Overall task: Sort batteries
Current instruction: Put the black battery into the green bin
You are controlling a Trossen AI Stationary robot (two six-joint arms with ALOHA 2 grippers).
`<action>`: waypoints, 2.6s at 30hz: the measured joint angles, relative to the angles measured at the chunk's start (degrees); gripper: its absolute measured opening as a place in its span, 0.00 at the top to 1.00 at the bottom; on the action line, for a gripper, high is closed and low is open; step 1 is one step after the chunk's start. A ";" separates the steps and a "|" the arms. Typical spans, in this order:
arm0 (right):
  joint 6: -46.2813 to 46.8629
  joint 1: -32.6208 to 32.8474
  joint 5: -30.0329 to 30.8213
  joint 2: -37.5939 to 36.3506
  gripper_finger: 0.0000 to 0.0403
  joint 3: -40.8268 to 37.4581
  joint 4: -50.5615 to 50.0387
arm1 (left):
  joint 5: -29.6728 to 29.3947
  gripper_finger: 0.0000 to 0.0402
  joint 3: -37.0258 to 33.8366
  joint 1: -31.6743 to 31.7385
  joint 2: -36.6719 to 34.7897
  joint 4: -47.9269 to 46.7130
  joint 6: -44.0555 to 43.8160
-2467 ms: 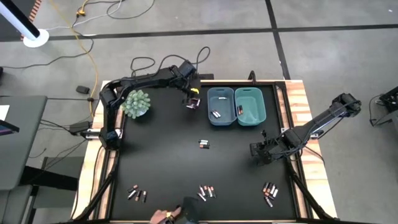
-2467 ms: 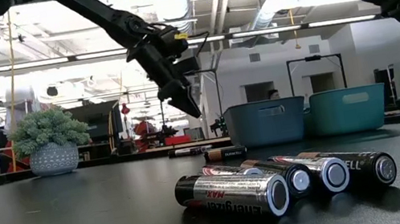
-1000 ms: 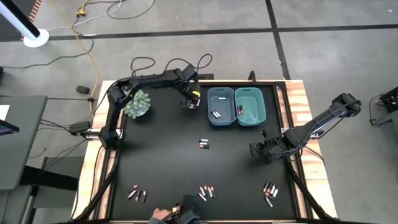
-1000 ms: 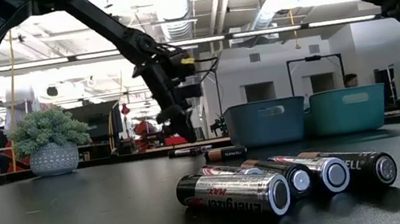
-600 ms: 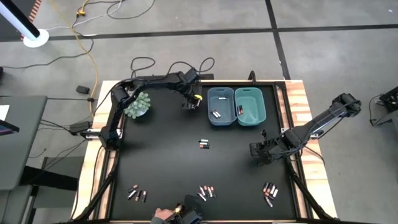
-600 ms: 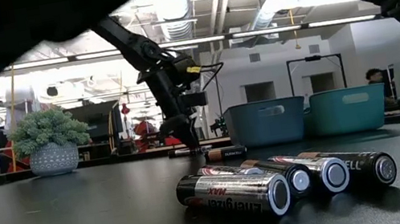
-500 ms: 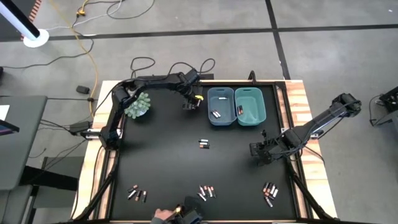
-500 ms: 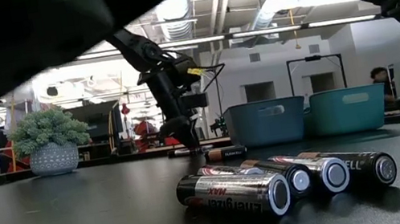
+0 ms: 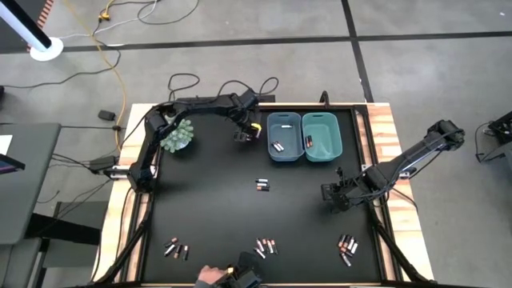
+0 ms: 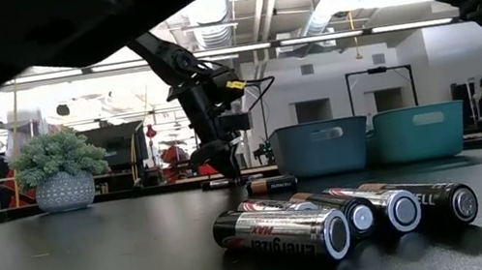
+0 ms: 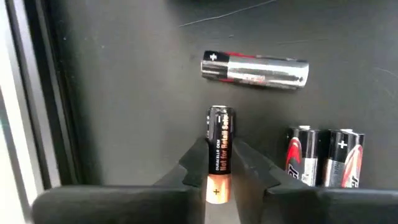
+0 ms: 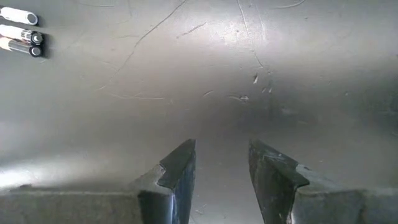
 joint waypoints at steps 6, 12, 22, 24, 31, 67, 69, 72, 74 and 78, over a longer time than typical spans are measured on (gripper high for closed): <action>-0.41 0.00 0.01 0.00 0.59 0.00 -0.26 | -0.89 0.91 0.04 -0.08 -0.21 -0.22 -0.88; -1.15 0.00 0.00 0.00 0.59 0.00 -0.48 | -2.13 0.91 -0.33 -0.20 -2.92 -1.72 -2.84; -2.18 0.00 0.01 0.00 0.59 0.00 -0.43 | -2.66 0.91 -0.22 -0.15 -13.80 -3.89 -6.73; -2.99 0.00 0.01 0.00 0.59 0.00 -0.43 | -2.68 0.91 -0.21 -0.15 -16.74 -3.95 -9.47; -4.65 0.00 0.02 0.00 0.59 0.00 -0.27 | -3.86 0.91 -0.20 0.07 -29.02 -4.65 -17.91; -6.62 0.08 0.02 -0.02 0.59 -0.04 1.40 | 17.22 0.91 37.12 -9.33 3.69 9.45 -39.59; -6.96 0.13 0.00 0.14 0.59 -0.12 1.96 | 17.89 0.91 37.65 -9.80 5.87 8.96 -40.10; -8.63 0.13 -0.01 0.71 0.59 -0.20 2.71 | 17.52 0.91 40.81 -10.82 10.02 9.38 -39.86; -9.05 0.13 0.00 0.92 0.59 -0.20 3.03 | 17.67 0.91 43.09 -11.87 12.96 9.02 -39.71; -9.07 0.13 0.01 1.87 0.59 -0.20 3.16 | 17.62 0.91 42.09 -14.04 16.09 11.49 -39.32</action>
